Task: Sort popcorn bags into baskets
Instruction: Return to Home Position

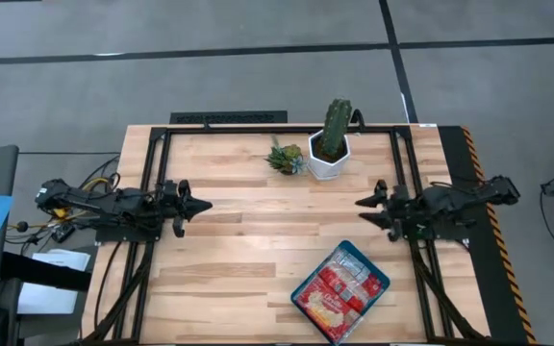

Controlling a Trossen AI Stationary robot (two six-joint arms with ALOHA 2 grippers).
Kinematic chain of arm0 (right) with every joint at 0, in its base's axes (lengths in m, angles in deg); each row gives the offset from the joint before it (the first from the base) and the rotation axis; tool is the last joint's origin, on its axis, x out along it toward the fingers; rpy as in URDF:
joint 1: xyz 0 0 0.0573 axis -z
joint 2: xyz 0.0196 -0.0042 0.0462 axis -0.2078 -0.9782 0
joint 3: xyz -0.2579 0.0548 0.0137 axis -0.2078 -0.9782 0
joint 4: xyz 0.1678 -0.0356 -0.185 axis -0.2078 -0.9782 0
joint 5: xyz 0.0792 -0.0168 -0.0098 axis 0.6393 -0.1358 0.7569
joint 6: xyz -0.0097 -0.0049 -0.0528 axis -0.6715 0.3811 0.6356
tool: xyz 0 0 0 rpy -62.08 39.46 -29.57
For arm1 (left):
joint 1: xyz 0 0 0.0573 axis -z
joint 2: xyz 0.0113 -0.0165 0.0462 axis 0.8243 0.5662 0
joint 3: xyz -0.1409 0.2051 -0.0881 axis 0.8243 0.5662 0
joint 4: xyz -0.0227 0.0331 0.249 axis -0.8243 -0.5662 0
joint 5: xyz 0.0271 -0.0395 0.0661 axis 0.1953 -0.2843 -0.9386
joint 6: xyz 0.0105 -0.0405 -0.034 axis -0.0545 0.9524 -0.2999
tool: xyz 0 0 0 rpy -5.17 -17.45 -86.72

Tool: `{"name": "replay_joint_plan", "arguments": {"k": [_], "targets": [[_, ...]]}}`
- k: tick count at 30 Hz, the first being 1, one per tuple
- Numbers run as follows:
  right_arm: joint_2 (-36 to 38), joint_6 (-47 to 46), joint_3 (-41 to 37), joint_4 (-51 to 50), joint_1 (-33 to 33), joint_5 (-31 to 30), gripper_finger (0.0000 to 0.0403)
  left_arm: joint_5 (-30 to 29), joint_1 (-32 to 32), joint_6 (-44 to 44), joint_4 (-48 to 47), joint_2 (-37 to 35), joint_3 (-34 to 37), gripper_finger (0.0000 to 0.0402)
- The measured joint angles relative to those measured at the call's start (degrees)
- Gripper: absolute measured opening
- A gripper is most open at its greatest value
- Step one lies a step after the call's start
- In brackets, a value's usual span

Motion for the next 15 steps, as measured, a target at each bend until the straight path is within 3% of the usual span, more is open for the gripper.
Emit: {"name": "replay_joint_plan", "arguments": {"k": [8,15], "targets": [[0.5,2.7,-0.2,-1.6,6.2,-0.1,0.0217,-0.7,-0.1,-4.2,0.3,-1.4,0.0,0.0002],[0.5,2.7,-0.2,-3.4,8.0,0.0,0.0217,-0.7,-0.1,-0.7,-0.7,-1.3,0.1,0.0002]]}}
